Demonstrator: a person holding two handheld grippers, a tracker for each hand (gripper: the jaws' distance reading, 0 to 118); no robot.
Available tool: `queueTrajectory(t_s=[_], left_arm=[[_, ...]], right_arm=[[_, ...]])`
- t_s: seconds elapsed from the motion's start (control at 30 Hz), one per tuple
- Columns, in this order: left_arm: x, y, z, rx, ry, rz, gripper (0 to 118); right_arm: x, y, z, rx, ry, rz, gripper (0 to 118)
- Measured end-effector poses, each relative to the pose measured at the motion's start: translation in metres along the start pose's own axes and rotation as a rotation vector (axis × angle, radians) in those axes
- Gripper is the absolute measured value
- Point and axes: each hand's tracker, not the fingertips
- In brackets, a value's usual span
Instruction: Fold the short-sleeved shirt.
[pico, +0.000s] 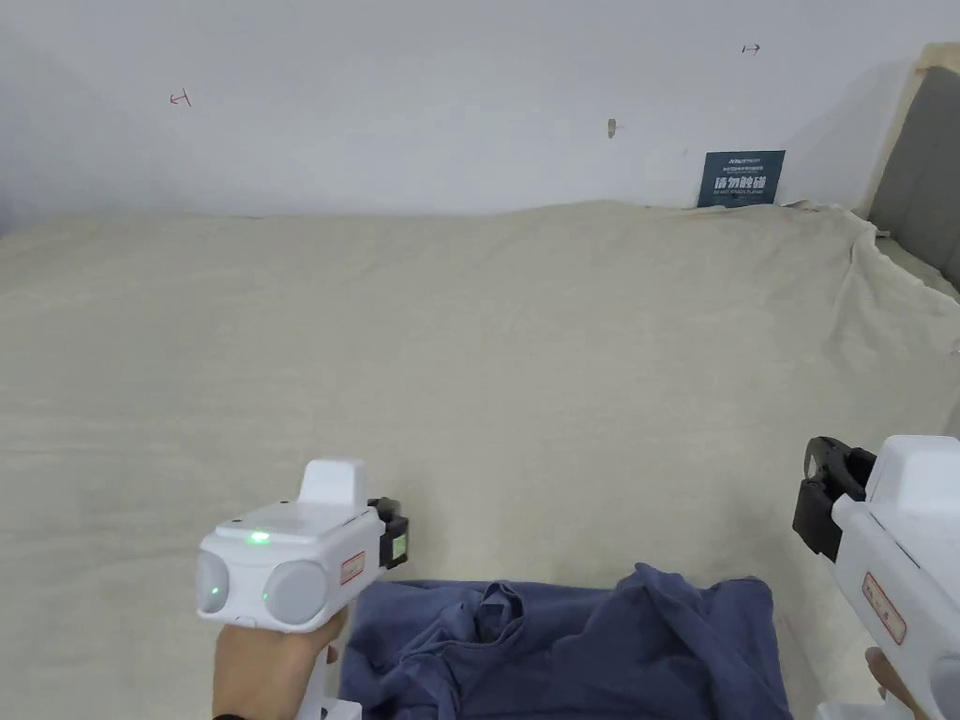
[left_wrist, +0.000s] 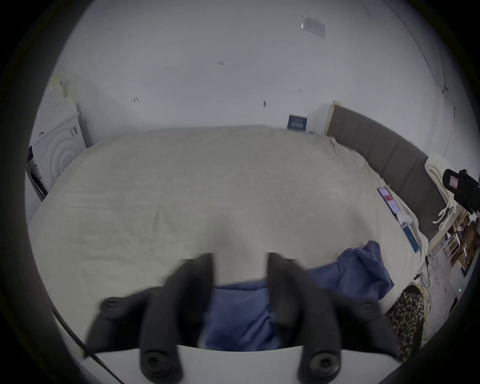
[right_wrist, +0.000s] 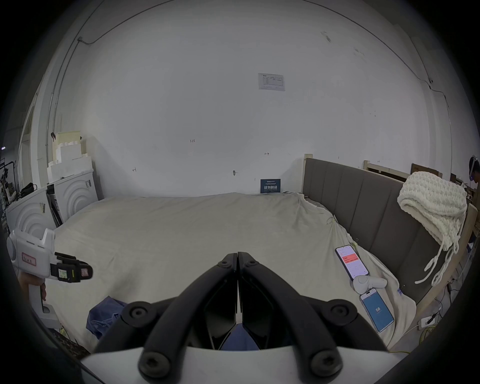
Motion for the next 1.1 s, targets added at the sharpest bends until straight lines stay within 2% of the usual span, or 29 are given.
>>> queueTrajectory(t_s=[0.07,0.47,0.7,1.1], left_arm=[[-0.006,-0.011,-0.002,0.018,0.037,-0.024,0],[-0.009,-0.09,-0.044,-0.118,0.047,-0.053,0],[0.024,-0.121,-0.062,-0.199,0.014,-0.123,0],[0.093,-0.118,-0.072,-0.179,-0.085,-0.105,0]], right_arm=[[-0.001,0.0,0.0,0.0,-0.001,0.0,0],[0.001,-0.007,-0.004,-0.027,-0.011,-0.002,0],[0.007,-0.011,-0.004,-0.038,-0.019,-0.006,0],[0.023,-0.01,0.003,-0.036,-0.047,-0.018,0]])
